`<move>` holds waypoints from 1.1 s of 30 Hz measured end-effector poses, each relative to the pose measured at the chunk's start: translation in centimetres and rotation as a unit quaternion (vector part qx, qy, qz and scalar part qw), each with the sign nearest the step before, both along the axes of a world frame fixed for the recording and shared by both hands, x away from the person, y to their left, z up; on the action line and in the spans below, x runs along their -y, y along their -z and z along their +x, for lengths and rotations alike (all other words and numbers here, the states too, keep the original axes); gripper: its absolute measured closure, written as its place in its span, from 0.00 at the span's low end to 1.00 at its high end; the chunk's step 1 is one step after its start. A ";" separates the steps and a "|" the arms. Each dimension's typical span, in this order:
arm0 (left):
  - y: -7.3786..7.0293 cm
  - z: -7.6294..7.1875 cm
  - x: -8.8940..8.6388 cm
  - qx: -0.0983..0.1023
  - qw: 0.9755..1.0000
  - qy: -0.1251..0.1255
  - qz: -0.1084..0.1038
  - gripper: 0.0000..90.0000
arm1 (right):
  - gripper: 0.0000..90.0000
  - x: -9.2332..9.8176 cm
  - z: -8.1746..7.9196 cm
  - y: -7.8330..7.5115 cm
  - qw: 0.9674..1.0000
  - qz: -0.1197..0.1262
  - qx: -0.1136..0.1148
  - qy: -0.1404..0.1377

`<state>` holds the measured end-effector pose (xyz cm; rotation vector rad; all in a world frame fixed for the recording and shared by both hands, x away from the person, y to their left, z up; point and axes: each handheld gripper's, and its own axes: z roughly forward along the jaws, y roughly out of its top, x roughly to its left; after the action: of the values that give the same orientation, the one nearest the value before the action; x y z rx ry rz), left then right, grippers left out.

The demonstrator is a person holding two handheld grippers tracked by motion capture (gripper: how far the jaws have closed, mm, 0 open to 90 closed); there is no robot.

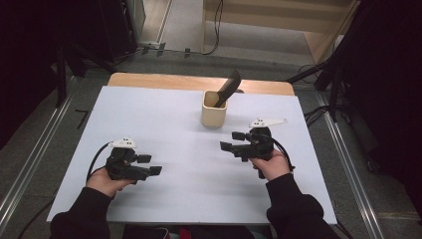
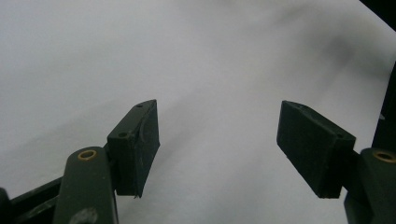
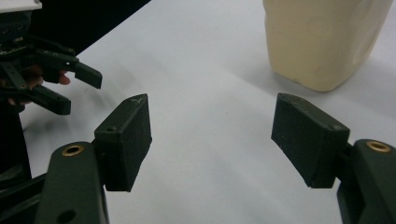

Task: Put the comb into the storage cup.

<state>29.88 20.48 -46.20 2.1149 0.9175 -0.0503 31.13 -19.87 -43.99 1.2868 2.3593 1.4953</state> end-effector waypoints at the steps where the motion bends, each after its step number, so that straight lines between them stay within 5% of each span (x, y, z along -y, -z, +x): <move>1: 0.0 0.0 0.0 0.000 1.000 0.000 0.001 0.34 | 0.30 0.0 -0.1 0.1 1.000 -0.002 0.001 -0.002; 33: -0.1 -0.5 0.5 -0.001 1.000 0.014 -0.001 0.34 | 0.30 2.7 -4.1 2.1 1.000 -0.023 -0.016 -0.012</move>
<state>29.39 20.02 -46.09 2.1269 0.8878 -0.0672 27.06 -22.55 -46.11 1.2851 2.4224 1.4281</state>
